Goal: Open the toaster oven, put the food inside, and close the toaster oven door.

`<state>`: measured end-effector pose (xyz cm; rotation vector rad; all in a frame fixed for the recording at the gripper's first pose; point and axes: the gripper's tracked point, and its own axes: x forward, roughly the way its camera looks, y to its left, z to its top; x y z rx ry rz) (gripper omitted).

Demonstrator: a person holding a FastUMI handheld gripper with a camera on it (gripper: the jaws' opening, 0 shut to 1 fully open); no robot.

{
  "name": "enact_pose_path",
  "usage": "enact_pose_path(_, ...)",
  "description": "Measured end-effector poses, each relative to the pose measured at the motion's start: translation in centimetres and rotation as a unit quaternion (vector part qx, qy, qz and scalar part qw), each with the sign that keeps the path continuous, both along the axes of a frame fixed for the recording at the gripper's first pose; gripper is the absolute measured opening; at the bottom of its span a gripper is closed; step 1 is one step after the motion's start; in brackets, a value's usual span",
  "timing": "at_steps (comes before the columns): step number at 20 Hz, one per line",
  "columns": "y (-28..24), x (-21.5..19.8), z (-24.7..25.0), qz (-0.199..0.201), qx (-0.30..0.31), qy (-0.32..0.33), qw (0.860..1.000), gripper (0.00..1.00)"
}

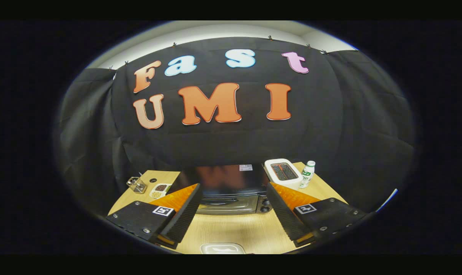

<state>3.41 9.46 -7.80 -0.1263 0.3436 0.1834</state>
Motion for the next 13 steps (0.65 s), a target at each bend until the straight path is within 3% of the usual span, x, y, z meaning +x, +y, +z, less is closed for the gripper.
enact_pose_path(8,-0.8,-0.5,5.7,0.018,0.022,-0.031,0.999,0.99)
enact_pose_path(13,-1.8,0.7,8.3,0.003,0.042,-0.055,0.998,0.99)
